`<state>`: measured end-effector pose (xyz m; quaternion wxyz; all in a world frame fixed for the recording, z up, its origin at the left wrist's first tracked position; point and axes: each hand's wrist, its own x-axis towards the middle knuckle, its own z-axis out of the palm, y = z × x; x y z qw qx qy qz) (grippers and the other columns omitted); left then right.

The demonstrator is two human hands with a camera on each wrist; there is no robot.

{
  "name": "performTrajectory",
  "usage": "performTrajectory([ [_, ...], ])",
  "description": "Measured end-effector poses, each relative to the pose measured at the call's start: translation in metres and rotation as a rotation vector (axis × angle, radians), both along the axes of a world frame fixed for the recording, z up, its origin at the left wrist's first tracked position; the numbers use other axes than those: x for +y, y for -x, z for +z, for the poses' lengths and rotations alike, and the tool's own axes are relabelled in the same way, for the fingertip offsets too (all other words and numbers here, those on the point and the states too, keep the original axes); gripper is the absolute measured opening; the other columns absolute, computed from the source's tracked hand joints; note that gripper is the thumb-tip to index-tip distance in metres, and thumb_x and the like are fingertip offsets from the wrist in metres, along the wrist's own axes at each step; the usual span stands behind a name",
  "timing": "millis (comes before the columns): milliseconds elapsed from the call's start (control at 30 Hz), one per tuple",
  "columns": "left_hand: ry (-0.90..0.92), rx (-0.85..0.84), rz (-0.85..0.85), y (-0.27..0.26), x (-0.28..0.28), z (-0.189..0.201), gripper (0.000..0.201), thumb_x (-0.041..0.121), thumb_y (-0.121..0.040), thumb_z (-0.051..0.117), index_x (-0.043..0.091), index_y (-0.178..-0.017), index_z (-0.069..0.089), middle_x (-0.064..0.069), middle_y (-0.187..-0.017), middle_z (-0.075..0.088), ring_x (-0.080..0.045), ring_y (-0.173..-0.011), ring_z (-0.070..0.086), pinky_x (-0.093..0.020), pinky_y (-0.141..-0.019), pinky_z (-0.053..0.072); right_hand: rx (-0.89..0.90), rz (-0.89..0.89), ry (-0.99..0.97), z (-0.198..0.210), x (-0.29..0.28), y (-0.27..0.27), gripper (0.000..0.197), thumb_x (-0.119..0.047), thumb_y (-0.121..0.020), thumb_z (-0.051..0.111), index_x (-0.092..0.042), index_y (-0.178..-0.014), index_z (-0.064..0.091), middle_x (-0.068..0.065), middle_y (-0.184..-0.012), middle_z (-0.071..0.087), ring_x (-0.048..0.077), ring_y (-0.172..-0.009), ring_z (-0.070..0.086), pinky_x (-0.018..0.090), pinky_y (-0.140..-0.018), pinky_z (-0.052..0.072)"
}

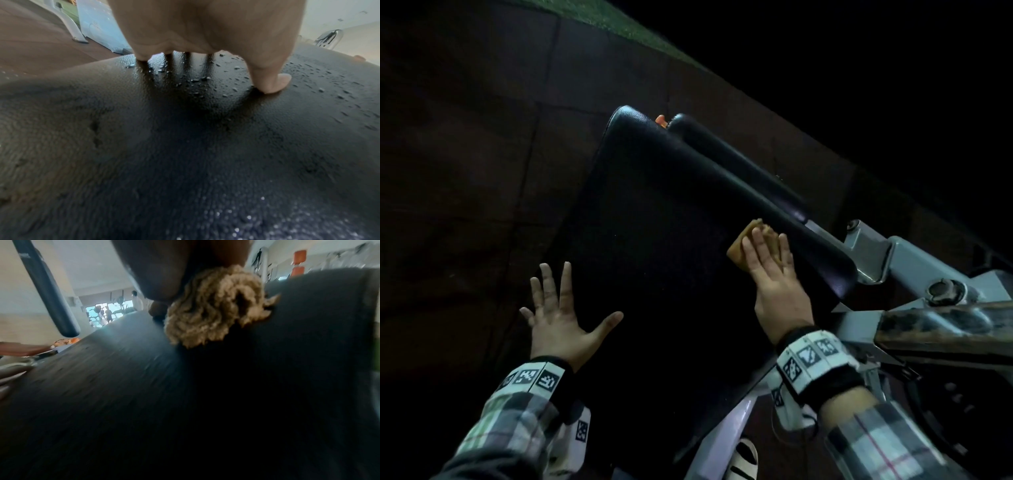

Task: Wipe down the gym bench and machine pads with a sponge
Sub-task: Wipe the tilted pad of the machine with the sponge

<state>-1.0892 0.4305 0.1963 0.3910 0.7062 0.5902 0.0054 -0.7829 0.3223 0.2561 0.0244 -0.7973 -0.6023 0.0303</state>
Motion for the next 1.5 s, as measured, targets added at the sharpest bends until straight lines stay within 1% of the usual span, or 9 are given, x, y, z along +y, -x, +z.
performTrajectory([
  [100, -0.010, 0.007, -0.003, 0.001, 0.000, -0.002, 0.130, 0.105, -0.043, 0.024, 0.041, -0.150, -0.014, 0.010, -0.156, -0.031, -0.015, -0.143, -0.028, -0.058, -0.114, -0.009, 0.065, -0.086, 0.031, 0.004, 0.006, -0.024, 0.072, -0.006, -0.076, 0.025, -0.014, -0.147, 0.013, -0.003, -0.154, 0.002, 0.033, -0.143, -0.001, 0.046, -0.117, 0.009],
  [400, -0.036, 0.037, 0.011, -0.001, -0.001, -0.002, 0.129, 0.096, -0.047, 0.035, 0.038, -0.151, -0.013, 0.006, -0.157, -0.028, -0.018, -0.145, -0.024, -0.059, -0.115, -0.005, -0.016, -0.085, -0.043, -0.010, -0.079, -0.003, 0.082, 0.004, -0.072, 0.034, -0.015, -0.149, 0.011, 0.000, -0.158, 0.002, 0.037, -0.143, 0.007, 0.031, -0.118, -0.005],
  [500, -0.008, 0.041, 0.028, -0.003, -0.002, 0.001, 0.131, 0.094, -0.044, 0.036, 0.037, -0.151, -0.013, 0.003, -0.158, -0.027, -0.019, -0.146, -0.022, -0.058, -0.116, -0.003, -0.011, -0.054, 0.036, -0.022, -0.103, 0.013, 0.091, 0.009, -0.063, 0.041, -0.010, -0.148, 0.015, 0.006, -0.157, 0.008, 0.039, -0.142, 0.011, 0.040, -0.117, 0.003],
  [733, -0.021, 0.042, 0.042, -0.002, -0.018, 0.001, 0.114, 0.079, -0.064, 0.045, 0.033, -0.152, -0.011, 0.003, -0.158, -0.026, -0.019, -0.146, -0.021, -0.057, -0.117, -0.003, -0.002, -0.023, 0.072, -0.024, -0.103, 0.014, 0.076, 0.000, -0.072, 0.028, -0.008, -0.147, 0.017, 0.009, -0.156, 0.012, 0.038, -0.142, 0.009, 0.044, -0.117, 0.005],
  [833, -0.025, 0.040, 0.042, -0.001, -0.018, 0.000, 0.112, 0.075, -0.066, 0.047, 0.033, -0.152, -0.012, 0.003, -0.158, -0.026, -0.019, -0.146, -0.021, -0.057, -0.116, -0.003, 0.065, -0.056, -0.004, -0.019, -0.087, 0.017, 0.063, -0.012, -0.085, 0.031, -0.014, -0.147, 0.017, 0.003, -0.156, 0.014, 0.035, -0.143, 0.002, 0.047, -0.115, 0.010],
  [967, -0.033, 0.040, 0.046, -0.003, -0.017, -0.002, 0.112, 0.075, -0.066, 0.047, 0.032, -0.152, -0.012, 0.003, -0.158, -0.027, -0.021, -0.146, -0.021, -0.059, -0.115, -0.003, 0.065, -0.009, -0.080, -0.018, -0.057, 0.029, 0.054, -0.032, -0.093, 0.037, -0.017, -0.144, 0.029, 0.000, -0.152, 0.027, 0.033, -0.142, 0.012, 0.048, -0.112, 0.021],
  [1267, -0.021, 0.030, 0.046, -0.003, -0.018, -0.005, 0.117, 0.082, -0.062, 0.046, 0.034, -0.151, -0.013, 0.007, -0.156, -0.030, -0.020, -0.145, -0.023, -0.057, -0.114, -0.006, -0.016, 0.443, -0.070, -0.039, -0.103, 0.033, 0.065, -0.008, -0.086, 0.035, -0.023, -0.148, 0.021, -0.007, -0.156, 0.013, 0.033, -0.140, 0.020, 0.041, -0.114, 0.018],
  [1400, -0.001, 0.036, 0.042, -0.003, -0.017, -0.004, 0.113, 0.075, -0.064, 0.046, 0.036, -0.149, -0.017, 0.012, -0.150, -0.035, -0.019, -0.145, -0.024, -0.057, -0.115, -0.007, -0.004, 0.360, -0.032, -0.027, -0.122, 0.001, 0.082, -0.003, -0.073, 0.033, -0.021, -0.150, 0.011, -0.006, -0.157, 0.004, 0.034, -0.142, 0.010, 0.049, -0.109, 0.025],
  [1500, -0.001, 0.045, 0.038, -0.004, -0.018, -0.003, 0.113, 0.075, -0.064, 0.044, 0.035, -0.150, -0.017, 0.012, -0.149, -0.035, -0.019, -0.145, -0.024, -0.057, -0.115, -0.007, 0.018, 0.191, -0.050, -0.014, -0.110, -0.012, 0.077, 0.001, -0.072, 0.032, -0.016, -0.146, 0.021, -0.007, -0.157, 0.005, 0.032, -0.144, 0.006, 0.055, -0.106, 0.033],
])
